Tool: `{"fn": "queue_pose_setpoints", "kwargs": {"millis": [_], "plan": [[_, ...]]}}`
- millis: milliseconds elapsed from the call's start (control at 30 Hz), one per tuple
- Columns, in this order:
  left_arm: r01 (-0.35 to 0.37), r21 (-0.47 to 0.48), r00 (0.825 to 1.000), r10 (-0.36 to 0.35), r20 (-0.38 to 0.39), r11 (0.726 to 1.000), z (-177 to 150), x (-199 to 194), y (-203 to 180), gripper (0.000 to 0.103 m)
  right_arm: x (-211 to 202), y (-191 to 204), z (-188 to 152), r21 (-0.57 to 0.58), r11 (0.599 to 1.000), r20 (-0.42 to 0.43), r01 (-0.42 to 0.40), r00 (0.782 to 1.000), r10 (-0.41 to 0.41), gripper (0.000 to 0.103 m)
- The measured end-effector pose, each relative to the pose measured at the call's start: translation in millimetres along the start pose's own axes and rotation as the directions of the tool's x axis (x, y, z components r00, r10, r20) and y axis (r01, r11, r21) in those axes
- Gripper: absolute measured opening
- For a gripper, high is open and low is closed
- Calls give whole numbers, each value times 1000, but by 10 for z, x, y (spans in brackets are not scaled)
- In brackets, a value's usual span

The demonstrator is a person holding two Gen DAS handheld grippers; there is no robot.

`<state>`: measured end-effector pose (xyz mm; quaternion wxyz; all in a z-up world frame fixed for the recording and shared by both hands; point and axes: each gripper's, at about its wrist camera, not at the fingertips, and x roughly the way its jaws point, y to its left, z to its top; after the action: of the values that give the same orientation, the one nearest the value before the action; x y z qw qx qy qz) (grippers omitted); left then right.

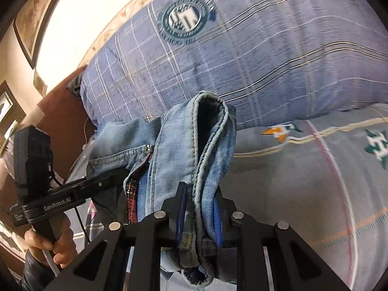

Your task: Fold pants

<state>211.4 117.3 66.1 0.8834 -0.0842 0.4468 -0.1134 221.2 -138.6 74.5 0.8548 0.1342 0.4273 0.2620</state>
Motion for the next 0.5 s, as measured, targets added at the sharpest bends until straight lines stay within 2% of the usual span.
{"fn": "queue_pose_setpoints", "kwargs": {"millis": [100,267,400,467,500], "plan": [[-15,-13,999,14,-29,1000,93,226,142,28,287,-19,92,2,1000,-31,5,1000,-5,21],[-22,-32,995,19,-102,999,57,712,352,30,759,-214,139,28,999,-102,18,995,-15,21],[-69,-87,990,58,-128,994,-43,1115,581,42,1078,-481,24,46,997,-167,65,984,-56,24],[-33,-158,994,16,-111,987,-89,1181,747,46,1179,-664,-53,75,992,-181,100,980,-85,28],[1,-200,994,-23,-104,980,-107,1183,840,47,1189,-748,-82,104,991,-175,82,983,-63,31]]}}
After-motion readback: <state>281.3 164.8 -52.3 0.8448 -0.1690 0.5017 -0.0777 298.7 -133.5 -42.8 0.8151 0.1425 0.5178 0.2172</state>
